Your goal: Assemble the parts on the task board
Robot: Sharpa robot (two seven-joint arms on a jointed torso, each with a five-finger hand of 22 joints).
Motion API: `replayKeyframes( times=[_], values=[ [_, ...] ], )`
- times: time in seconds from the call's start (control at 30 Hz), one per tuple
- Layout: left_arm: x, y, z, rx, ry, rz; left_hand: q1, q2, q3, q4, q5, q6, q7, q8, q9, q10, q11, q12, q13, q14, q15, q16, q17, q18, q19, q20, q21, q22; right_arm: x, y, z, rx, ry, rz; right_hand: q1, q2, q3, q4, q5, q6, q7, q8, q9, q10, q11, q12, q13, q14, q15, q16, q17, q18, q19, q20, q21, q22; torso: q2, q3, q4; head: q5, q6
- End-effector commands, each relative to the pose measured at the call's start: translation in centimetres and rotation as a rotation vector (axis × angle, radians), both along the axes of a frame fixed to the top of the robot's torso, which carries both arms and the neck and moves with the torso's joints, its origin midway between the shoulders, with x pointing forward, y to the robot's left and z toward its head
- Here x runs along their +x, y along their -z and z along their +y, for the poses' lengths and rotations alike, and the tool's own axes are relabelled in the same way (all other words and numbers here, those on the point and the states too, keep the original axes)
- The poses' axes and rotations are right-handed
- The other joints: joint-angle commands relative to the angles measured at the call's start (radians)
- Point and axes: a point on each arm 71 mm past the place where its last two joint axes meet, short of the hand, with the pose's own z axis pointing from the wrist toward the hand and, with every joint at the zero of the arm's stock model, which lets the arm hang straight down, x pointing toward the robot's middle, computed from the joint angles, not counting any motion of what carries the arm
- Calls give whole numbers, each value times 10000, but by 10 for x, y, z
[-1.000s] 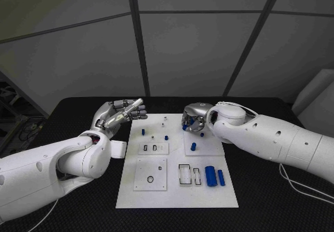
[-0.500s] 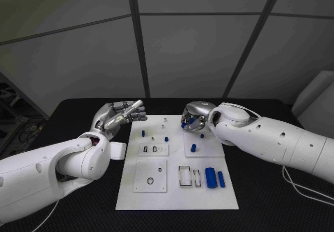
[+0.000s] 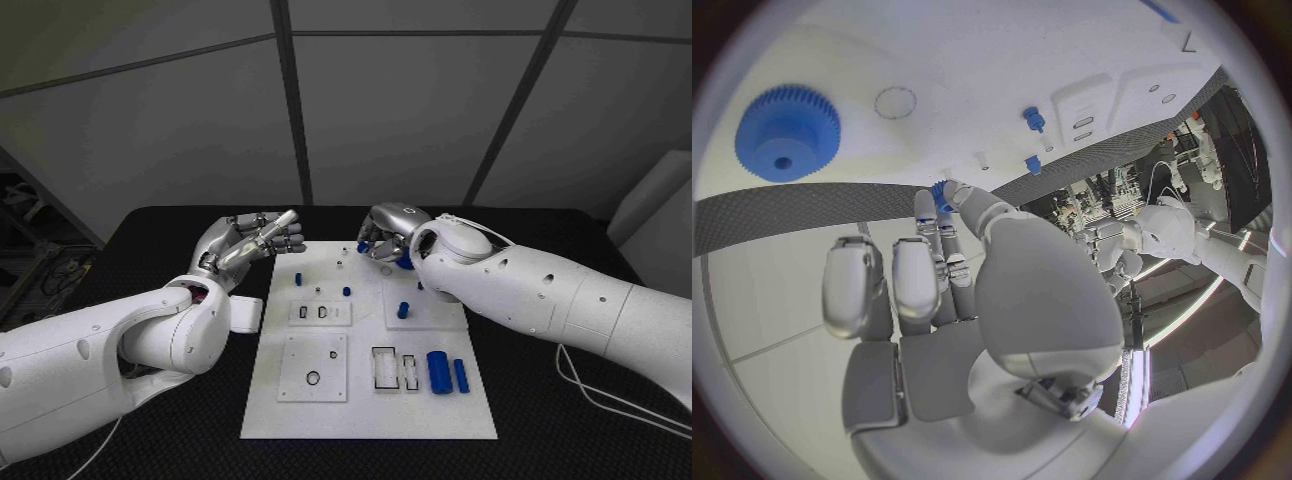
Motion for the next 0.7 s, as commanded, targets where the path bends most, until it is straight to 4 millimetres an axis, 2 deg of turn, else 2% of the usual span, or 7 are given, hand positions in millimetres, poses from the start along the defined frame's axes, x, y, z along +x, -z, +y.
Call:
replayKeyframes(
  times=[0.03,0.1,0.27,0.3,0.37,0.47,0.7],
  values=[
    [0,-2,-2,-21,173,-98,1,99,9,-35,-67,22,57,-46,-15,-8,63,-30,-9,18,43,-47,9,64,68,16,-7,-9,3,-5,2,406,342,-451,-80,-33,17,47,75,43,19,-17,184,-47,46,-77,8,271,-47,64,-12,-182,17,-2,37,-3,18,1,22,5,-2],
    [1,-2,-3,-17,165,-89,1,99,9,-35,-67,22,57,-46,-15,-8,63,-30,-9,18,43,-47,9,64,68,16,-7,-9,4,-4,5,422,339,-451,-79,-34,18,47,77,41,20,-19,184,-48,47,-78,8,271,-46,65,-11,-183,18,-2,38,0,15,8,17,22,-17],
    [1,-2,-4,-44,178,-69,4,115,12,-40,-69,19,56,-54,-15,-11,64,-39,-9,19,44,-55,14,64,68,17,-9,-12,7,-2,14,401,326,-394,-49,-45,77,38,279,-5,54,-63,200,-83,77,-135,15,265,-23,85,-7,-184,10,12,44,8,6,-17,33,30,-10],
    [1,-2,-4,-49,183,-71,4,115,12,-40,-69,19,56,-54,-15,-11,64,-39,-9,19,44,-55,14,64,68,17,-9,-12,7,-2,16,403,322,-395,-63,-58,72,46,276,-14,61,-70,202,-90,84,-144,16,264,-18,90,-4,-184,9,15,46,11,9,-6,22,43,8],
    [1,-2,-4,-55,190,-77,5,119,12,-43,-70,16,56,-60,-15,-15,66,-45,-9,19,44,-59,16,64,68,17,-10,-13,8,-2,18,407,305,-394,-117,-75,53,92,85,-31,74,-91,216,-97,90,-169,27,263,-1,106,1,-184,5,31,49,17,16,-4,22,54,2],
    [1,-3,-4,-58,195,-83,5,119,12,-43,-70,16,56,-60,-15,-15,66,-45,-9,19,44,-59,16,64,68,17,-10,-13,9,-1,21,389,289,-366,-122,-76,52,99,48,-32,73,-94,219,-97,96,-174,29,263,0,111,5,-187,14,34,56,31,23,1,16,94,-8],
    [1,-4,-6,-74,231,-103,-4,118,3,-44,-74,8,59,-70,-16,-22,68,-55,-10,17,46,-68,19,63,66,19,-13,-16,11,2,25,235,262,-182,-127,-90,48,101,31,-44,76,-103,221,-106,100,-183,30,260,1,109,-4,-183,-2,36,48,12,15,-10,20,86,-7]
  ],
)
